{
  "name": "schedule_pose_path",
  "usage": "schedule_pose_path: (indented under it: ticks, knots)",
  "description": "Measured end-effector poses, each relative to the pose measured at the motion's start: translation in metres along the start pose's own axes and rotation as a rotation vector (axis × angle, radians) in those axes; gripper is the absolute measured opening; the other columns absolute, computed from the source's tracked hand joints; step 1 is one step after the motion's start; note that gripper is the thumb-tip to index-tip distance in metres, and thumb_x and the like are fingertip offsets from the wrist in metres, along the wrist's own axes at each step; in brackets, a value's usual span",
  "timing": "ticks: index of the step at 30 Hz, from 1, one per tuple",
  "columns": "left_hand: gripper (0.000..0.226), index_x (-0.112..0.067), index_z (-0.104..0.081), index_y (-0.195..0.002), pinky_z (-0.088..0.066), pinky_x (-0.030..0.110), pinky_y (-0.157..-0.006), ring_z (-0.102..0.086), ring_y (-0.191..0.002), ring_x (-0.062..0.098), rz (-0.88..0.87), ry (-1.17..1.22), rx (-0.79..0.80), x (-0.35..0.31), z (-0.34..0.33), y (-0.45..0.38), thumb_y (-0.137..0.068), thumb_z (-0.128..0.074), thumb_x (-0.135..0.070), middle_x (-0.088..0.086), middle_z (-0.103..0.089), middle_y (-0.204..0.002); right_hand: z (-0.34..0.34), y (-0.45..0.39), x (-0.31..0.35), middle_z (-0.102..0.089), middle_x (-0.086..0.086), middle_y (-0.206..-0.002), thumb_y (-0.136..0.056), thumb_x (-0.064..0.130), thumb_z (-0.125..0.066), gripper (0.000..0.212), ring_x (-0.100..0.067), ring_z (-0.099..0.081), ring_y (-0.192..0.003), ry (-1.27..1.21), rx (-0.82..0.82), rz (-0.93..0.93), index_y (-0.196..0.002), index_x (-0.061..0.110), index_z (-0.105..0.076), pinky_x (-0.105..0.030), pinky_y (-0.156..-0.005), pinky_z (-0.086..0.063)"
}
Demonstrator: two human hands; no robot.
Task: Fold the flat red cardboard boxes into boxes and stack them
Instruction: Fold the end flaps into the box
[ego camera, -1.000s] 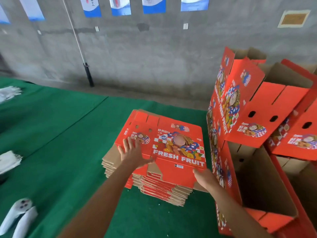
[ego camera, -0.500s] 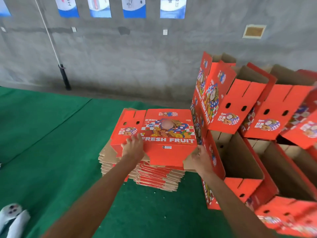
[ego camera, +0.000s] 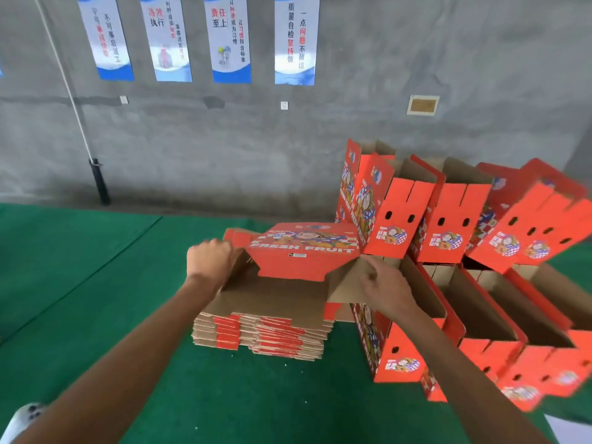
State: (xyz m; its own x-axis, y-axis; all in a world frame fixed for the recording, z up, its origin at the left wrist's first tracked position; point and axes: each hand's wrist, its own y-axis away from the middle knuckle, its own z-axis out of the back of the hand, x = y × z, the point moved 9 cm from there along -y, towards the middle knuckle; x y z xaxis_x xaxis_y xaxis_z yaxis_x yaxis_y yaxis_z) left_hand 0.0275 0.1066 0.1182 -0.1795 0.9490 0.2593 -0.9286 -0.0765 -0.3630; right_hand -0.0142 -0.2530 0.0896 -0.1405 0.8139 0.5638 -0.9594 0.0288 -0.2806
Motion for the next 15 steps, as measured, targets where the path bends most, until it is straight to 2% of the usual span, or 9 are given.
schedule_pose_path:
  ticks: [2, 6, 10, 12, 13, 15]
  knots:
    - [0.024, -0.02, -0.072, -0.104, -0.048, 0.03, -0.064, -0.074, -0.093, 0.024, -0.019, 0.005, -0.04, 0.003, 0.022, 0.004, -0.105, -0.051, -0.031, 0.001, -0.074, -0.098, 0.024, 0.002, 0.007, -0.072, 0.001, -0.1, -0.097, 0.021, -0.053, 0.033, -0.019, -0.067, -0.076, 0.055, 0.016, 0.015, -0.128, 0.025, -0.063, -0.038, -0.072, -0.057]
    - [0.035, -0.016, -0.074, -0.095, -0.055, 0.036, -0.076, -0.072, -0.095, 0.036, 0.004, 0.208, -0.106, 0.019, 0.084, 0.01, -0.099, -0.057, -0.047, 0.012, -0.075, -0.098, 0.068, 0.008, 0.021, -0.063, 0.009, -0.074, -0.092, 0.026, -0.054, 0.016, -0.019, -0.06, -0.07, 0.267, 0.017, 0.082, -0.098, 0.032, -0.068, -0.027, -0.055, -0.036]
    - [0.035, -0.019, -0.08, -0.091, -0.054, 0.036, -0.08, -0.071, -0.097, 0.036, 0.026, 0.436, -0.065, 0.031, 0.138, 0.016, -0.085, -0.074, -0.053, 0.015, -0.076, -0.098, 0.116, 0.01, 0.019, -0.064, 0.011, -0.072, -0.09, 0.041, -0.054, 0.021, -0.019, -0.059, -0.075, 0.483, -0.092, 0.142, -0.074, 0.033, -0.066, -0.027, -0.059, -0.038]
    - [0.034, -0.018, -0.079, -0.085, -0.05, 0.03, -0.073, -0.071, -0.092, 0.031, 0.013, 0.462, 0.049, 0.03, 0.143, 0.024, -0.082, -0.078, -0.052, 0.012, -0.076, -0.091, 0.124, 0.013, 0.011, -0.058, 0.008, -0.061, -0.088, 0.048, -0.058, 0.032, -0.022, -0.057, -0.07, 0.493, -0.082, 0.189, -0.058, 0.035, -0.058, -0.03, -0.059, -0.037]
    - [0.036, -0.016, -0.078, -0.078, -0.047, 0.026, -0.066, -0.071, -0.083, 0.028, 0.0, 0.466, 0.126, 0.028, 0.141, 0.029, -0.082, -0.079, -0.051, 0.01, -0.075, -0.083, 0.124, 0.016, 0.008, -0.055, 0.009, -0.058, -0.088, 0.051, -0.059, 0.037, -0.021, -0.057, -0.069, 0.501, -0.048, 0.227, -0.053, 0.037, -0.054, -0.03, -0.059, -0.035]
    - [0.043, -0.01, -0.07, -0.063, -0.041, 0.024, -0.052, -0.063, -0.062, 0.022, -0.002, 0.53, 0.267, 0.021, 0.13, 0.039, -0.082, -0.081, -0.047, 0.004, -0.066, -0.06, 0.12, 0.024, 0.0, -0.06, 0.013, -0.062, -0.089, 0.056, -0.058, 0.036, -0.017, -0.059, -0.07, 0.527, 0.036, 0.292, -0.056, 0.041, -0.058, -0.029, -0.059, -0.039]
